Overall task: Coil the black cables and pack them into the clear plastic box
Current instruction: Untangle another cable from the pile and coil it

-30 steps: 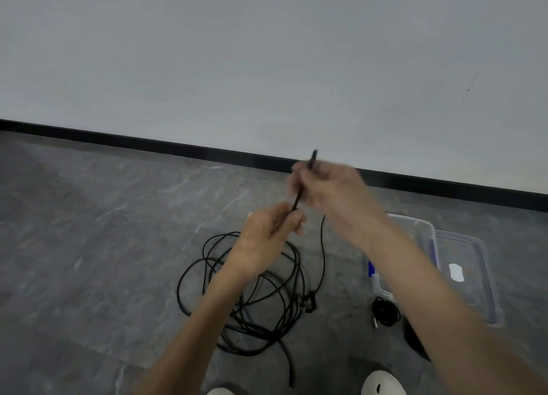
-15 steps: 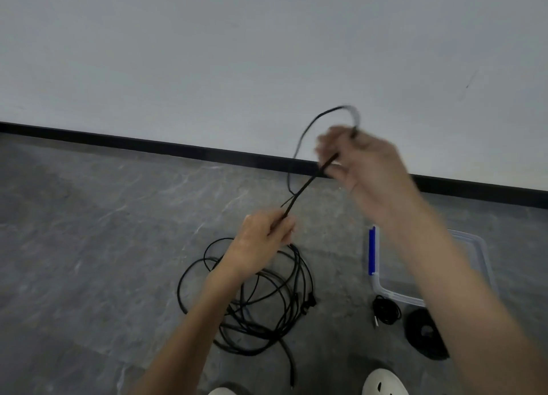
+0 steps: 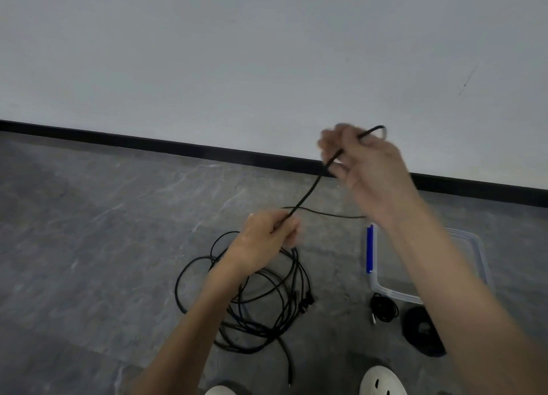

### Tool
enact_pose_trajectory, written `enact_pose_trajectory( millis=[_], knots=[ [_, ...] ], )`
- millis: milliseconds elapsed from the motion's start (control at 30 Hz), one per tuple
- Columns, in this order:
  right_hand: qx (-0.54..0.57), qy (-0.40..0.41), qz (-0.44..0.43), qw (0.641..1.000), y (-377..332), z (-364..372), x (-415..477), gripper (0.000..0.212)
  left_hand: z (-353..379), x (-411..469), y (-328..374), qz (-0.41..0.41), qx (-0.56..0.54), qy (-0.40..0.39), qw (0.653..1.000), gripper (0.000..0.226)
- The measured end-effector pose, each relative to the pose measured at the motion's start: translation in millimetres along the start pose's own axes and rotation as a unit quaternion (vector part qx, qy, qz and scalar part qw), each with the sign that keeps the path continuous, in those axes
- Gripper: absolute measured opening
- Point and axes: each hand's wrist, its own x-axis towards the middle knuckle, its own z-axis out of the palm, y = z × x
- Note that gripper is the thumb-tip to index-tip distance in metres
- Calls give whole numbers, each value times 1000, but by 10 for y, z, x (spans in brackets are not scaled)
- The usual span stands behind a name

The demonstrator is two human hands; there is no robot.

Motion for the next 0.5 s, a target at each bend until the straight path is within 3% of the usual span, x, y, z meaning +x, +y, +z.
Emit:
enact_pose_trajectory(
  millis=[67,100,167,233,333,400,433,500],
  knots=[
    [20,-6,-3,1000,30,-7,7,16,7,-5,15,4,-6,10,1000,29],
    [-55,-25,31,998,114,14,-29,17,18,-4,49,12,-24,25,999,30],
    [-263,-101,103,954,304,79,-142,21,35,3,117,31,-52,42,997,31],
    [-318,-115,93,936,351,115,-159,19,22,9,117,22,-48,39,998,30],
    [-141,-23,4,990,81,30,-27,19,-46,-1,-32,-14,12,12,1000,26],
    [8,16,-37,999,-99,-45,42,18,-55,-6,-89,-27,27,5,999,27],
    [40,17,-39,998,-105,-63,48,17,-46,-5,-77,-27,15,21,999,28],
    [-25,-4,20,999,45,-51,2,13,-24,14,6,-12,-37,60,997,28]
  ],
)
